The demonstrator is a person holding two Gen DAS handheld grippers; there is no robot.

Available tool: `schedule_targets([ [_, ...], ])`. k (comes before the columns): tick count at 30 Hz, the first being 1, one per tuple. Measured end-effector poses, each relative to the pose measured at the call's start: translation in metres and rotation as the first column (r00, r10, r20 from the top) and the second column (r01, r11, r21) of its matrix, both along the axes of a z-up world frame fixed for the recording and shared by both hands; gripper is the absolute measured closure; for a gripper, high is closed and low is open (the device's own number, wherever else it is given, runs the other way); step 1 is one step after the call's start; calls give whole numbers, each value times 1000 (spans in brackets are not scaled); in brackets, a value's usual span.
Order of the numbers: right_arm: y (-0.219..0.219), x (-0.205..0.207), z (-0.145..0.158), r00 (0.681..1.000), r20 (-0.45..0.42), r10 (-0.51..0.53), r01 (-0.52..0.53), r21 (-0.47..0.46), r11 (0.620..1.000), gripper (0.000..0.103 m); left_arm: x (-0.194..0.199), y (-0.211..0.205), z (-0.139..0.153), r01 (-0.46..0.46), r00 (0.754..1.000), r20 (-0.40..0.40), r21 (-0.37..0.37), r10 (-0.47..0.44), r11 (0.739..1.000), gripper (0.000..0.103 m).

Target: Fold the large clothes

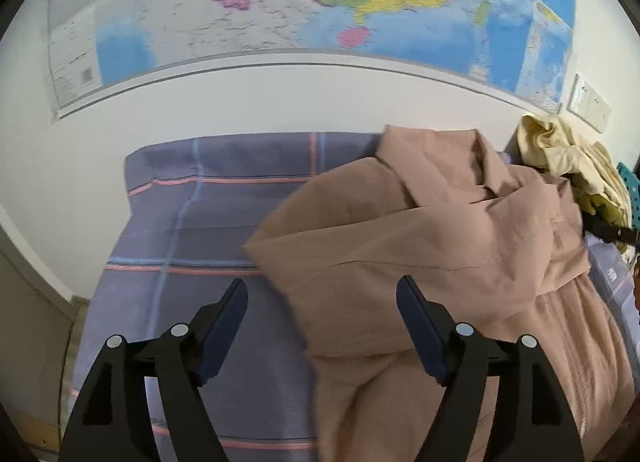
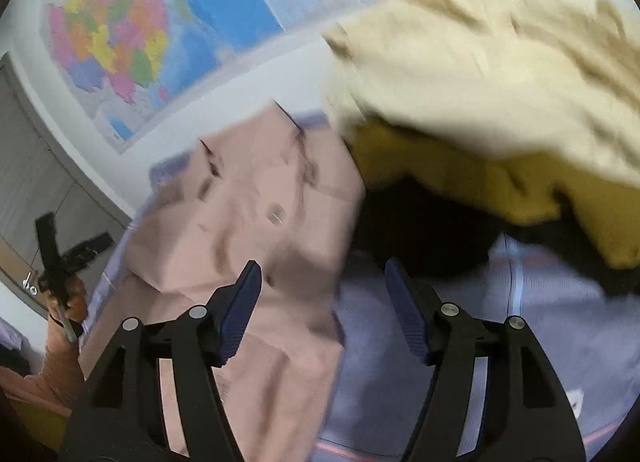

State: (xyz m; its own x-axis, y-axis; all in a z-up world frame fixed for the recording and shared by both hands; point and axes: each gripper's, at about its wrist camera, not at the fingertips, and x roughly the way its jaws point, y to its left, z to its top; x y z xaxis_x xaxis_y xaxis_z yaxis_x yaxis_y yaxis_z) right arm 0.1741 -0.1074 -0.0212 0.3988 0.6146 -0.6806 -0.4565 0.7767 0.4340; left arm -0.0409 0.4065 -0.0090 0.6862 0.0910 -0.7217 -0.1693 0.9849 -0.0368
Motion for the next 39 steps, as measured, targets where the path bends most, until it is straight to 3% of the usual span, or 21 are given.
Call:
schedule_targets([
  [2,2,6,-21,997,-71,12,-11,23,1000,38,3,7,-8,-33,999,-39,19,34,999,27],
  [6,-1,1,-41,992,-121,39,-32,60,998,32,-1,21,-35,-25,992,-125,-85,14,996,27],
  [11,-12,-29,-42,989,-113,91,-80,93,992,26,-36,18,-49,19,990,-135,-176,-43,984,27],
  [15,-18,-65,-43,983,-115,142,-133,82,988,24,-69,8,-57,66,986,-126,-279,-105,958,27],
  [19,-21,-100,-43,974,-116,195,-188,68,980,20,-95,-12,-64,122,976,-134,-306,-170,944,17],
  [24,-18,-130,-45,960,-113,255,-242,123,963,18,-110,-41,-66,197,963,-112,-325,-245,925,15],
  [25,-16,-133,-47,961,-114,253,-235,152,960,19,-110,-49,-66,219,958,-107,-326,-266,920,15],
  [26,-15,-133,-48,964,-112,243,-222,166,961,26,-109,-59,-66,225,957,-110,-303,-268,926,16],
  [27,-14,-131,-51,958,-140,249,-219,197,956,77,-109,-64,-66,224,958,-115,-276,-264,935,30],
  [28,-13,-127,-57,951,-196,240,-195,223,955,99,-107,-70,-66,218,960,-120,-255,-255,942,62],
  [30,-17,-128,-58,951,-211,228,-169,264,950,100,-102,-70,-66,175,963,-144,-310,-228,935,95],
  [31,-22,-133,-51,957,-185,225,-166,289,943,100,-102,-66,-62,155,966,-141,-345,-214,926,98],
  [35,-54,-165,3,981,-51,189,-156,384,910,100,-129,-55,-29,162,981,-41,-365,-189,917,100],
  [39,-75,-201,33,984,16,179,-173,357,918,100,-163,-41,-8,174,984,33,-388,-175,905,100],
])
